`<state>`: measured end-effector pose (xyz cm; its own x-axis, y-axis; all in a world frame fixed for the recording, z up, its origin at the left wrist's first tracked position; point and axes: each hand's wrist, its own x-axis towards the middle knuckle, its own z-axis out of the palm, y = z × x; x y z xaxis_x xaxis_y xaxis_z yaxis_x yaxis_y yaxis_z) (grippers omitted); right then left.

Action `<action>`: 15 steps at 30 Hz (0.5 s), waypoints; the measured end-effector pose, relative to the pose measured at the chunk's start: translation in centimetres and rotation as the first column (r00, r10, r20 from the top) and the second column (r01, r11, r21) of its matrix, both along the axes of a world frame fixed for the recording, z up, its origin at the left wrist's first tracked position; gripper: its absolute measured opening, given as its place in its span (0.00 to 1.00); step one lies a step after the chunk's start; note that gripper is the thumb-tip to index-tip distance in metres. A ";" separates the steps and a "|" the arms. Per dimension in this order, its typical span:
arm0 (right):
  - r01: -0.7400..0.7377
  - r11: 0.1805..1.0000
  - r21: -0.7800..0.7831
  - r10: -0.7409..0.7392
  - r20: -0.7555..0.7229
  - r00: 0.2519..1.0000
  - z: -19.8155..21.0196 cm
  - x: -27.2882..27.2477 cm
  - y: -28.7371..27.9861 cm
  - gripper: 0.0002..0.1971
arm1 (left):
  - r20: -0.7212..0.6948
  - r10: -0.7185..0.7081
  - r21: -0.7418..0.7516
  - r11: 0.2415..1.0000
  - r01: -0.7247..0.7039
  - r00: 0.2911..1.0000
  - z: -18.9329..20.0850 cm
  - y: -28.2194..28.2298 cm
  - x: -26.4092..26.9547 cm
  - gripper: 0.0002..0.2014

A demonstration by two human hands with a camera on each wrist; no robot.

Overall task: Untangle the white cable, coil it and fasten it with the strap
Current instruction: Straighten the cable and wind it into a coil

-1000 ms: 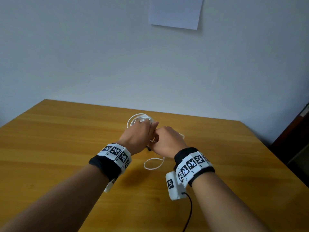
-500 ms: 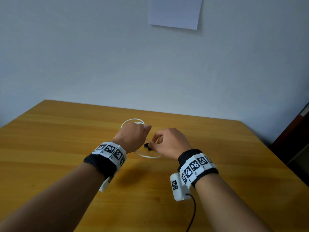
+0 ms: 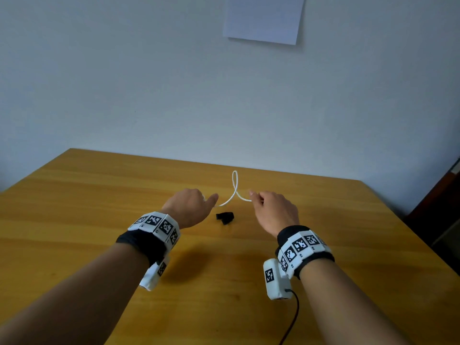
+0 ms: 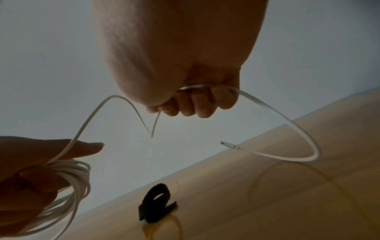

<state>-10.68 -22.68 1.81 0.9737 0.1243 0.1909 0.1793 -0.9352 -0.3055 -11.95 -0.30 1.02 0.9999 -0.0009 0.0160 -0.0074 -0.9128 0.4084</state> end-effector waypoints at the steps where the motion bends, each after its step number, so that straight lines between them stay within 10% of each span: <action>1: 0.039 0.999 -0.015 -0.039 0.013 0.999 -0.1 0.1 -0.1 0.29 | -0.002 0.010 -0.027 1.000 -0.010 1.000 0.1 -0.1 -0.1 0.35; 8: 0.236 0.968 -0.084 -0.231 0.066 0.971 -0.2 0.5 -0.7 0.26 | -0.182 -0.068 -0.507 0.861 -0.034 0.981 1.6 -0.5 -0.4 0.38; 15: 0.099 0.975 -0.198 -0.078 0.110 0.991 0.5 0.1 0.4 0.17 | -0.235 -0.173 -0.750 0.658 -0.065 0.957 2.7 -2.1 -1.1 0.33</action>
